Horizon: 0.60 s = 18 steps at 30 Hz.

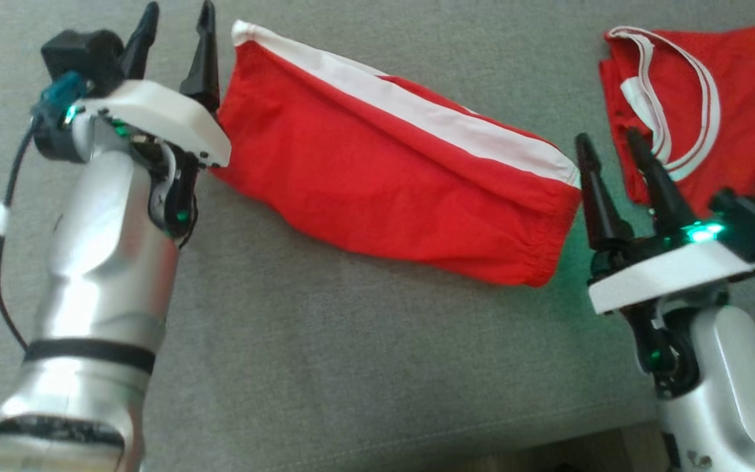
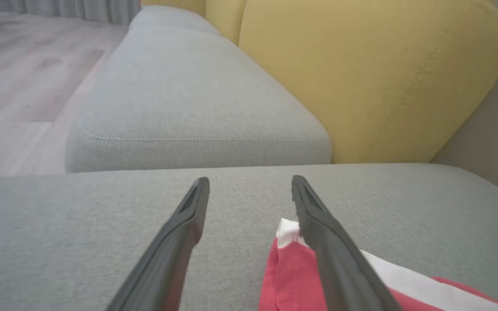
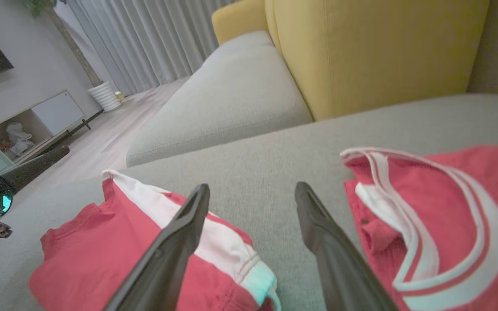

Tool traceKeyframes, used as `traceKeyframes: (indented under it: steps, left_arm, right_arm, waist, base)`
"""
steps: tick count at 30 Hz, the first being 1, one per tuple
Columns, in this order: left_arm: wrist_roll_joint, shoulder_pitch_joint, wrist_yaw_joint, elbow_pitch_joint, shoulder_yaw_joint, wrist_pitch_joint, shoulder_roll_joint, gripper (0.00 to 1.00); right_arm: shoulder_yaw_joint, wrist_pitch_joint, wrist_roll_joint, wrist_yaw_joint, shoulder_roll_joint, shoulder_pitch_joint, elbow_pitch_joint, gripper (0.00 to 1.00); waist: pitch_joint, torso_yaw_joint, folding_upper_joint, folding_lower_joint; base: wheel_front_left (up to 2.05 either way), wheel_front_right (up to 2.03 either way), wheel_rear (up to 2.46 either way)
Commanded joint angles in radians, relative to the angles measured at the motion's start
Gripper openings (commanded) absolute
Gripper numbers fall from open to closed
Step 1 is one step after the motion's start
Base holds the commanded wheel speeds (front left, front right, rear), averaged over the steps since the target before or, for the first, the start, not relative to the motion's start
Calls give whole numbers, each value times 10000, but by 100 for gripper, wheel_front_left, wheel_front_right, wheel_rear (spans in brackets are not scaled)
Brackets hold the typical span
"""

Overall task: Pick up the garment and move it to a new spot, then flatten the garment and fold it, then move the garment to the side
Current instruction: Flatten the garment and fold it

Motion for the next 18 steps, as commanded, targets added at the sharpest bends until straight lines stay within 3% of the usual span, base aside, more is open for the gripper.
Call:
traceKeyframes:
  steps: [1,10,18]
  left_arm:
    - [131,184,199,-648,284,-108,348,100]
    - [1152,3082,1448,-5220,906,-146,505,100]
    - [1576,5061,1811,-6719,778,-147,587,100]
  right_arm:
    - [61,-158,-302,67,-101,99,-535,100]
    - [-441,-544,-1903,67,-162,116,-1421,100]
    - [-568,-530,-2473,67,-226,393,-1320,100]
  waist:
    - [-135,138,0,0]
    - [-539,675,0,0]
    - [-818,951,0,0]
  base:
    - [0,0,0]
    - [0,0,0]
    - [0,0,0]
